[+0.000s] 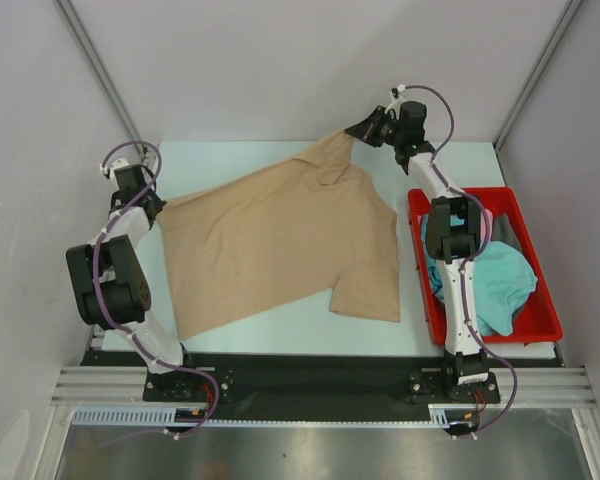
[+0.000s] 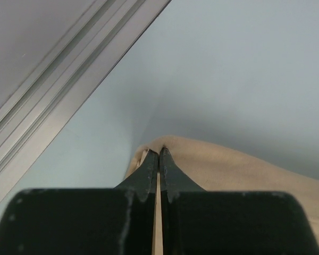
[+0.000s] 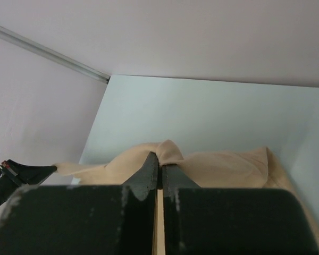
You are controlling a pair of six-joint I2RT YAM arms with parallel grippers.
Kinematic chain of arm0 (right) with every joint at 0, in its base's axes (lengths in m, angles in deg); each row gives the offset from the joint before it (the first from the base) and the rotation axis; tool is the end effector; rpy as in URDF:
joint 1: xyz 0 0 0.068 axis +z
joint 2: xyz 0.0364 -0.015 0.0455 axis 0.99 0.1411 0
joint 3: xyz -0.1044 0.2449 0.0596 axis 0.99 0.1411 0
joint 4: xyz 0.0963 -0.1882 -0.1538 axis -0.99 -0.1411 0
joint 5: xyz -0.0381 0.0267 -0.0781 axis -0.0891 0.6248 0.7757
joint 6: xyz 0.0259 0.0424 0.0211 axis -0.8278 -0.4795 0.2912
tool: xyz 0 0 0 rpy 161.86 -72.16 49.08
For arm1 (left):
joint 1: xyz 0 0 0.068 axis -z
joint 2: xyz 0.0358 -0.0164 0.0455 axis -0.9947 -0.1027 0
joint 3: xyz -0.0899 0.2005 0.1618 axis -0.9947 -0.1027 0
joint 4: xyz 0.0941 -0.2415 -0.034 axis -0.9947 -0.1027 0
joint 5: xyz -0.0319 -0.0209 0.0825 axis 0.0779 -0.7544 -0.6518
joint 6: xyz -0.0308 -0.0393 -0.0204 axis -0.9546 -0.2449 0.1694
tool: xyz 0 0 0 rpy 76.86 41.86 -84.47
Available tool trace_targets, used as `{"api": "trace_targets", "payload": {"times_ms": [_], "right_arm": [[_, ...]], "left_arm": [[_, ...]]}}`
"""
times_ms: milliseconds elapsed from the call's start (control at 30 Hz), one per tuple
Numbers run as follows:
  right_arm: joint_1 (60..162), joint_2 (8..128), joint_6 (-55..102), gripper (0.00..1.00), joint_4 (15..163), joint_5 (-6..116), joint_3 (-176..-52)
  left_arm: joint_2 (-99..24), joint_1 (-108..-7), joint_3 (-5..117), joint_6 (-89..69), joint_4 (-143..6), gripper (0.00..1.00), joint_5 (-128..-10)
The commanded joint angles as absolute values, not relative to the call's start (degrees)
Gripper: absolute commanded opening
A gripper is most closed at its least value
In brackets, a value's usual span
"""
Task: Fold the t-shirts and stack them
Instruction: Fold the tshirt
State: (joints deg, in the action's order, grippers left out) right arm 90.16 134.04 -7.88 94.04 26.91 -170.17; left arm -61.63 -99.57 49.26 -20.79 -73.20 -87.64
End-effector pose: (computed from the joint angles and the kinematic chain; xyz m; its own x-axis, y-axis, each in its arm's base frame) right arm 0.5857 0.1061 0.2314 -0.5652 0.4233 -0.7080 -0.4254 0.5858 0.6899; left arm 0.3721 0.1097 0.2228 -0.3768 -0.4864 -0.7883 -0.5884 0.7830 -0.2019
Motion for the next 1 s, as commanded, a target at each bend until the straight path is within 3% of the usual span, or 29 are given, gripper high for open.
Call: {"api": "trace_targets", "payload": {"times_ms": [0, 367, 633, 733, 967], "right_arm": [[89.89, 129.34, -8.66, 0.00, 95.50, 25.96, -169.26], [89.97, 121.09, -12.63, 0.00, 97.80, 26.93, -170.74], [91.20, 98.88, -6.12, 0.00, 92.70, 28.86, -160.30], [92.87, 89.22, -3.57, 0.00, 90.06, 31.40, -155.29], [97.27, 70.56, 2.50, 0.00, 83.39, 39.66, -152.64]], "left_arm": [[-60.30, -100.27, 51.40, -20.85, -76.36, 0.00, -87.38], [-47.84, -102.21, 50.79, -25.15, -83.31, 0.00, -80.88], [-18.17, -100.98, 40.24, -32.19, -86.11, 0.00, -70.86], [-17.05, -97.21, 51.89, -26.05, -98.67, 0.00, -76.19], [-13.90, -94.39, 80.96, -22.18, -103.96, 0.00, -81.12]]}}
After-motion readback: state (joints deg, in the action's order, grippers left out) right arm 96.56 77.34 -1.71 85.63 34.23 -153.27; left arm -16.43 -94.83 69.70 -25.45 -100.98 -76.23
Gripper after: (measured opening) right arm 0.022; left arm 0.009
